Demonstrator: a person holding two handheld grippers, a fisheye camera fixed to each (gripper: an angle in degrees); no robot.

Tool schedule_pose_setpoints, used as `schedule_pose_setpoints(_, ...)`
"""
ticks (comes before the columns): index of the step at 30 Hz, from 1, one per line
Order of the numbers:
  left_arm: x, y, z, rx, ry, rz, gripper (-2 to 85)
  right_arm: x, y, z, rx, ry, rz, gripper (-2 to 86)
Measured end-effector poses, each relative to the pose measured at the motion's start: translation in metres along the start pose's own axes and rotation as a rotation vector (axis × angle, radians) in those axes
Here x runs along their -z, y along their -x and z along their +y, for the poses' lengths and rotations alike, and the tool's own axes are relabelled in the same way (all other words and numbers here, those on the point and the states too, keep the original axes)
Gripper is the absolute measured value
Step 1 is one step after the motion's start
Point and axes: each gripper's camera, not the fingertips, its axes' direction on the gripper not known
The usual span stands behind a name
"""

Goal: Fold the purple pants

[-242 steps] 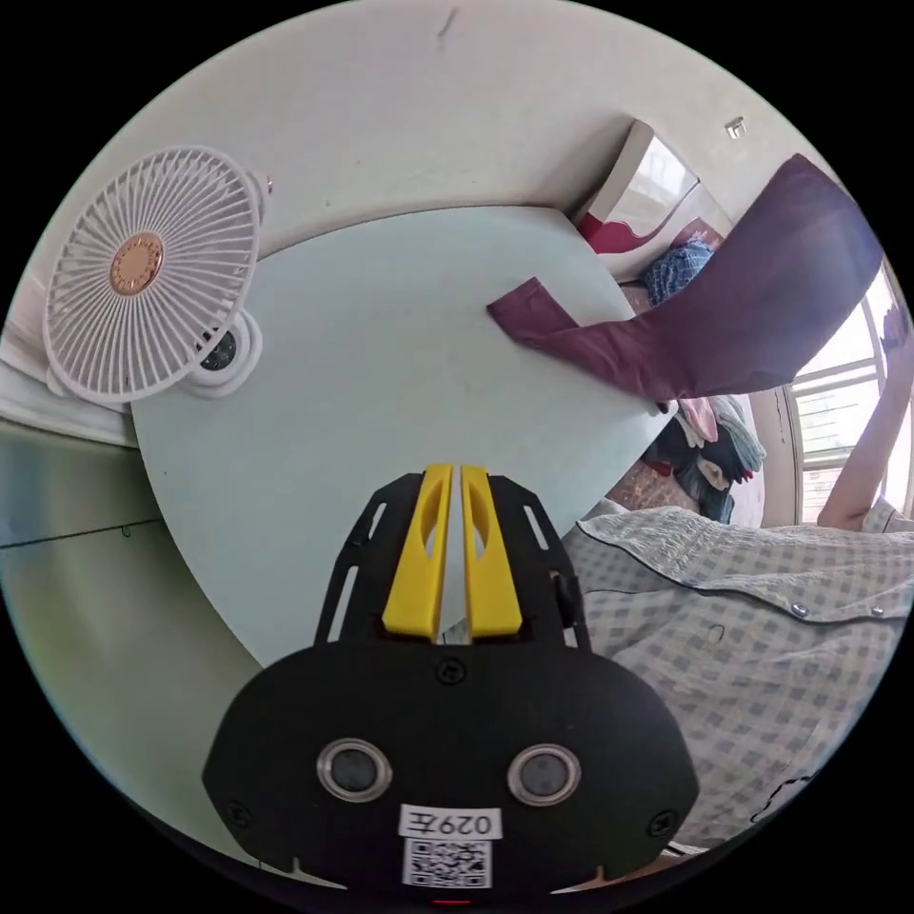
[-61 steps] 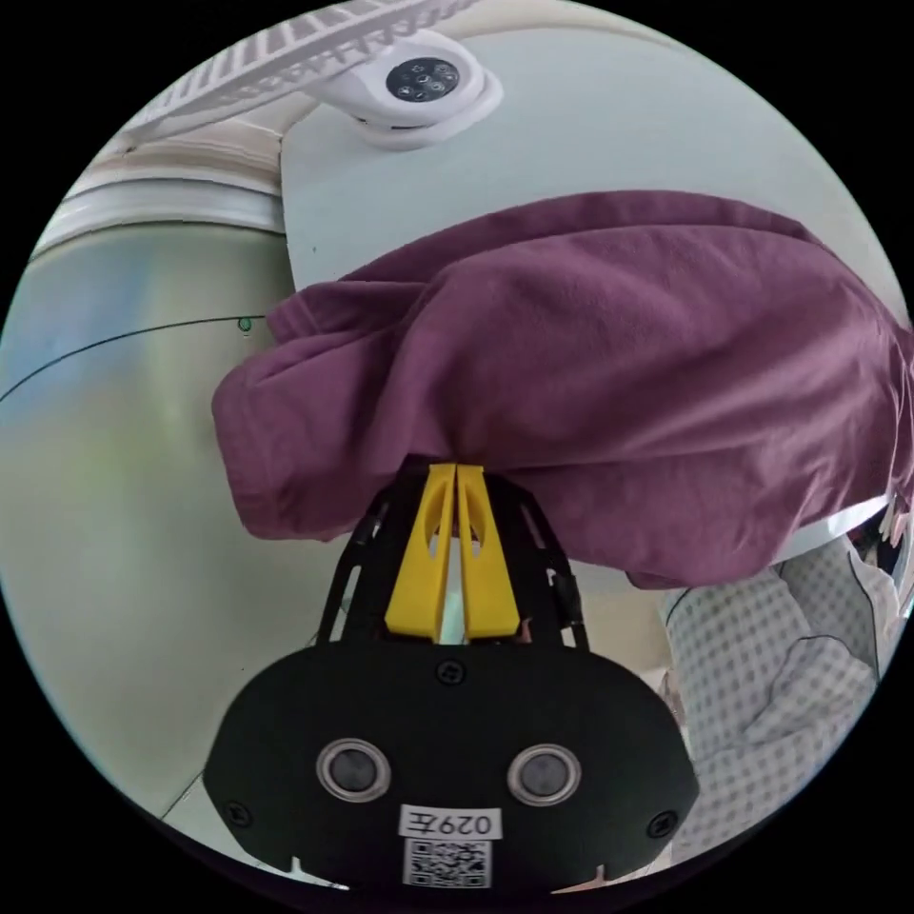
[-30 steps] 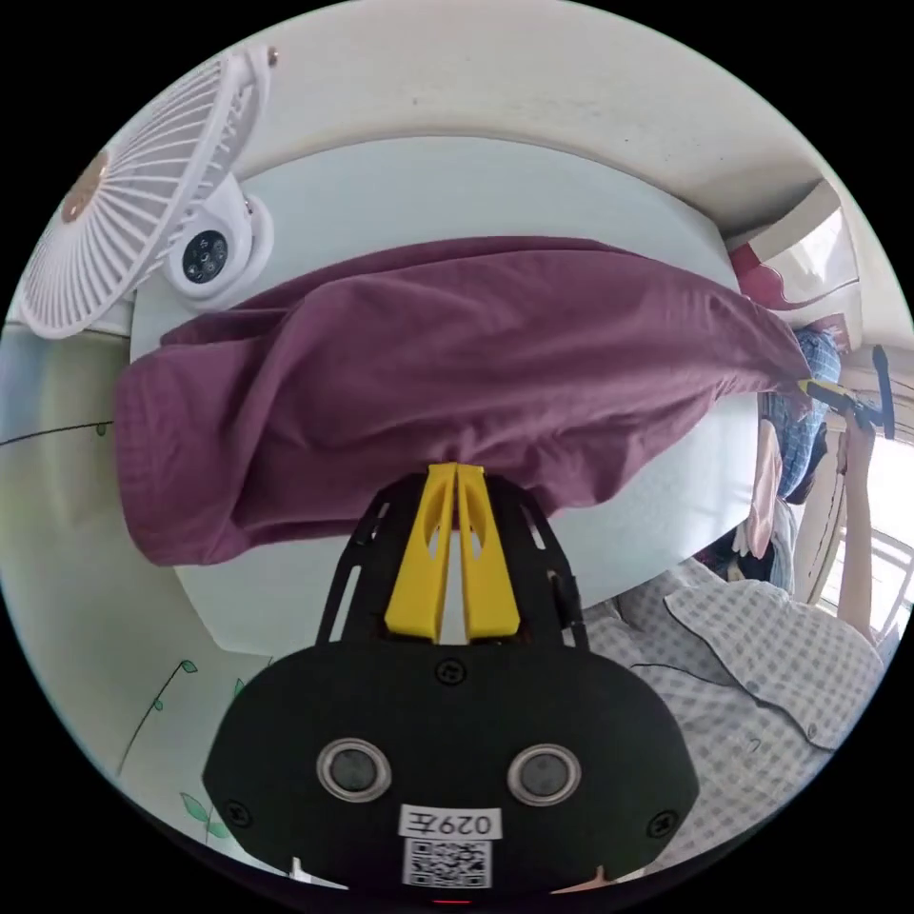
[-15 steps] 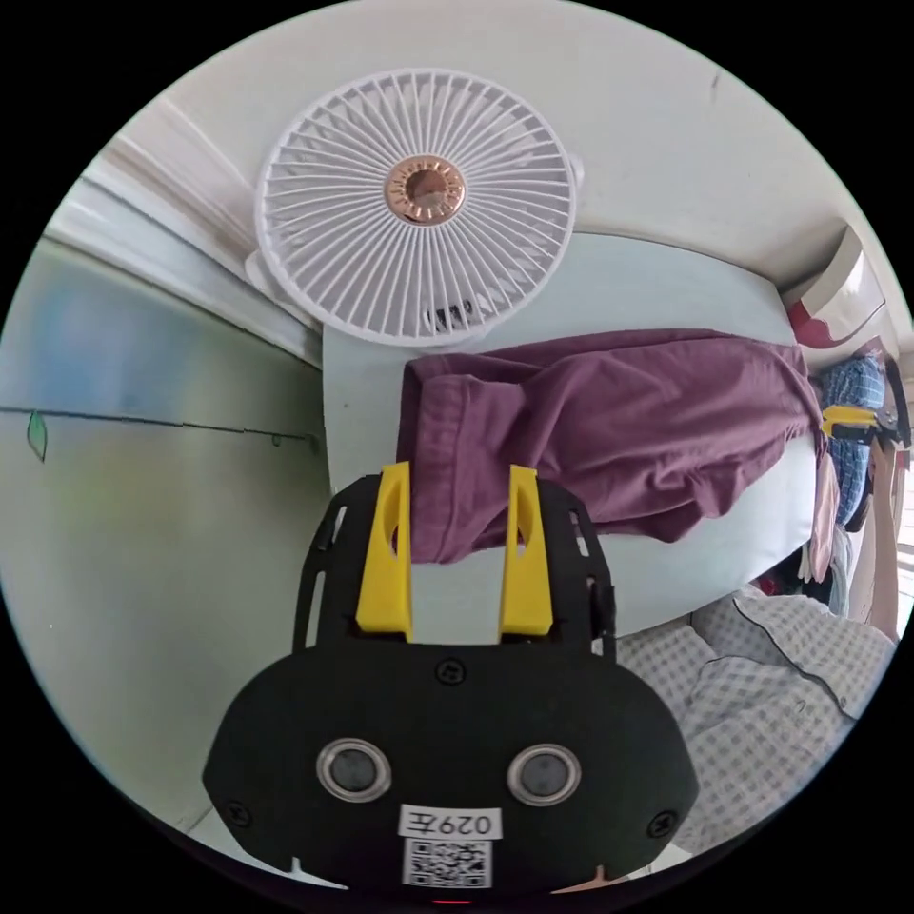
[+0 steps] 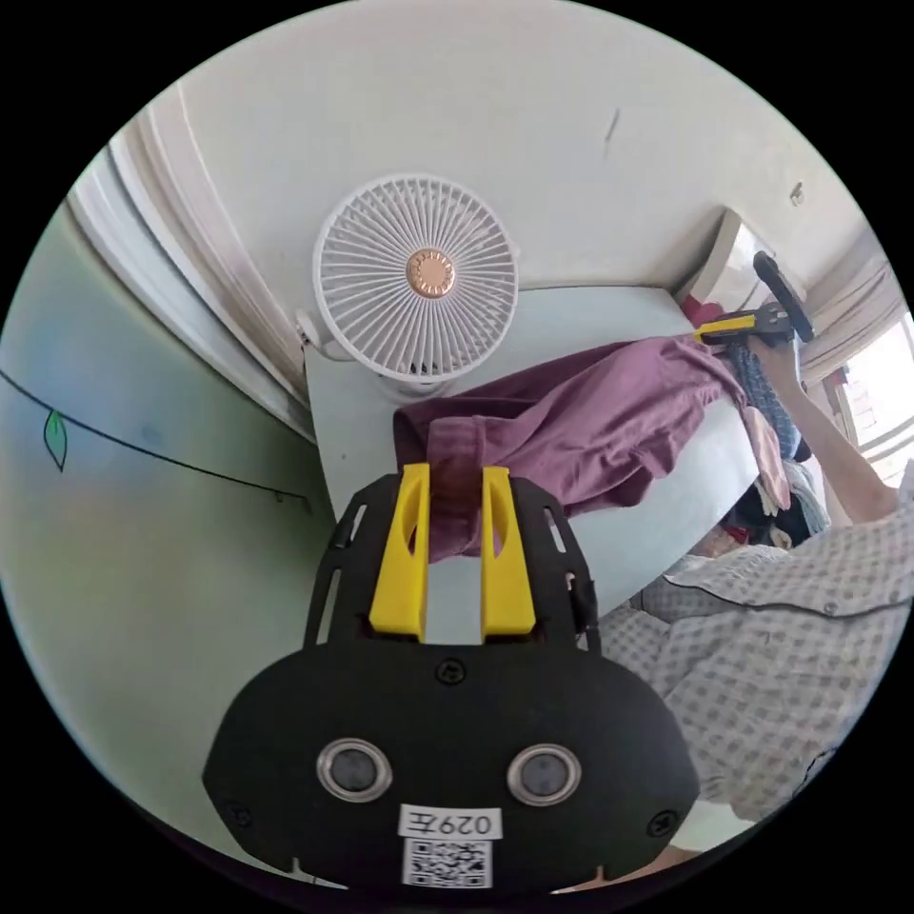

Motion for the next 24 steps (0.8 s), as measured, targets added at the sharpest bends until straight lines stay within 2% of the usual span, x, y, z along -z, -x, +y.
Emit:
schedule_pose_setpoints(2,0.006,-0.007,0.014,-0.091,0.054,0.059,8.2,0.003,0.001,0.019,-0.015,0.025,-0.041,-0.3)
schedule_pose_setpoints(4,-0.008,-0.016,0.035,-0.191,0.236,0.206,8.0,0.002,0.006,0.042,-0.043,0.059,-0.028,-0.4)
schedule_pose_setpoints(6,-0.026,-0.024,0.054,-0.23,0.397,0.255,7.2,0.0,0.01,0.055,-0.064,0.065,-0.016,-0.3)
schedule_pose_setpoints(7,-0.039,-0.027,0.067,-0.246,0.507,0.245,6.2,-0.002,0.012,0.061,-0.073,0.067,-0.014,-0.1)
schedule_pose_setpoints(9,-0.052,-0.028,0.083,-0.247,0.582,0.188,0.6,-0.011,0.011,0.062,-0.068,0.095,-0.032,0.2)
schedule_pose_setpoints(12,-0.056,-0.01,0.09,-0.159,0.608,0.205,-0.4,-0.033,-0.001,0.053,-0.094,0.189,-0.119,2.5)
schedule_pose_setpoints(15,-0.04,0.012,0.088,-0.085,0.581,0.199,0.0,-0.044,-0.025,0.054,-0.232,0.168,-0.248,9.9)
schedule_pose_setpoints(17,-0.022,0.027,0.088,-0.032,0.493,0.237,2.9,-0.055,-0.044,0.058,-0.331,0.162,-0.346,15.3)
schedule_pose_setpoints(18,-0.01,0.038,0.089,0.004,0.414,0.31,7.3,-0.063,-0.055,0.059,-0.386,0.142,-0.435,16.1)
schedule_pose_setpoints(21,0.005,0.068,0.089,0.102,0.271,0.441,10.7,-0.089,-0.069,0.057,-0.512,0.112,-0.613,16.5)
schedule_pose_setpoints(24,-0.004,0.084,0.082,0.187,0.266,0.36,11.9,-0.121,-0.058,0.046,-0.552,0.235,-0.552,16.6)
